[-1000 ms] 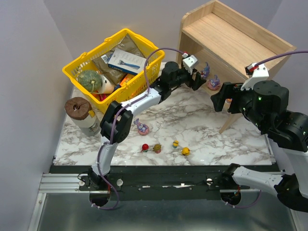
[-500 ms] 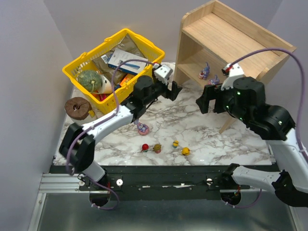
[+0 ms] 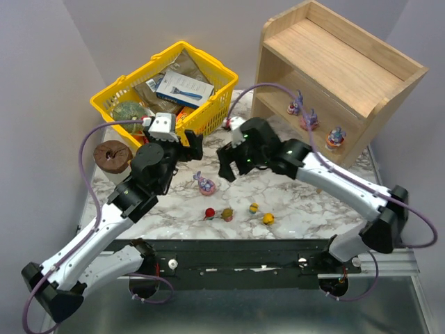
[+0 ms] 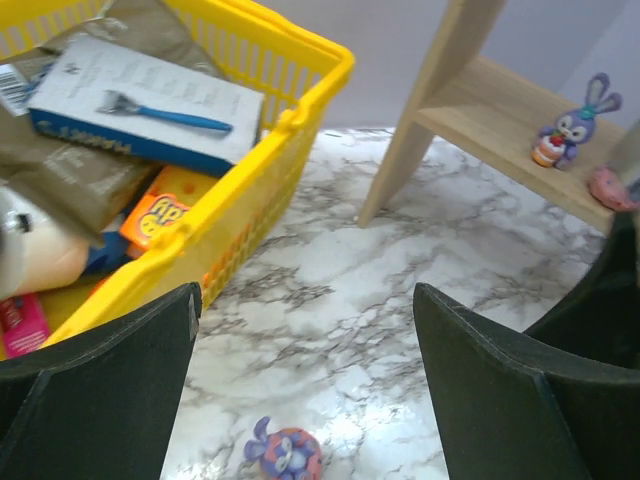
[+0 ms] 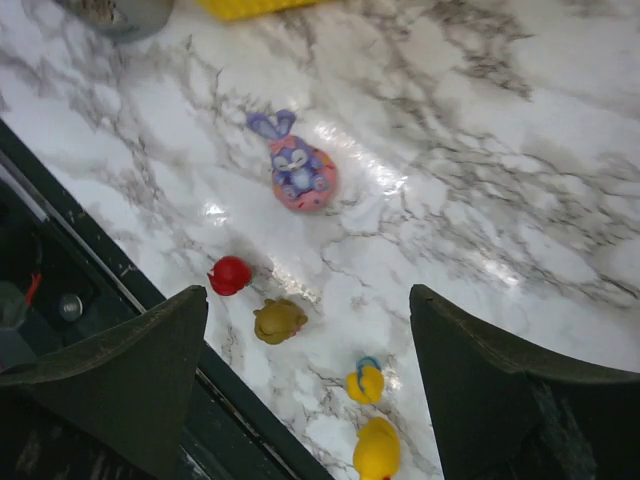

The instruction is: Place and organize the plastic toys onto the shelf

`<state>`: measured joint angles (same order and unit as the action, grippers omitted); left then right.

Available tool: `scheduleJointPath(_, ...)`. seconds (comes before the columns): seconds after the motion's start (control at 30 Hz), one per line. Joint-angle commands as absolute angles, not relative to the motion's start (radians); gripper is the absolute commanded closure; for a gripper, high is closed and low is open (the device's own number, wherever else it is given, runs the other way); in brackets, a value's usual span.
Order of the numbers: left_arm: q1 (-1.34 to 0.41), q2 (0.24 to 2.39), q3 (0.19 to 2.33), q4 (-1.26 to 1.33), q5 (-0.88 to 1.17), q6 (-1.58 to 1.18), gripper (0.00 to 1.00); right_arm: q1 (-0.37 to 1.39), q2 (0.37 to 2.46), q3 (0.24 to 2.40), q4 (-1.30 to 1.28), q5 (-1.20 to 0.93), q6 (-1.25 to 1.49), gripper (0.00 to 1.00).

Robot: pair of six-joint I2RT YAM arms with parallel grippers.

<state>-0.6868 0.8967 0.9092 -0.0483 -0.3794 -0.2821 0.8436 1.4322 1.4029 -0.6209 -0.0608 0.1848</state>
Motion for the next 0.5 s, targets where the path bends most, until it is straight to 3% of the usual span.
scheduleJointPath(0.0,-0.681,0.809,0.905,-0.280,-0.534,-0.325,0.05,0.948,1.609,1.474,-0.545,-0.115,0.112,0.12)
scheduleJointPath(0.3,-0.680,0.710,0.965,-0.406,-0.497,-0.334,0.02,0.953,1.850,1.500,-0.376,-0.215,-0.164,0.12)
scheduleJointPath(0.47,-0.678,0.710,1.005,-0.411,-0.431,-0.337,0.02,0.888,1.966,1.546,-0.316,-0.334,-0.179,0.12)
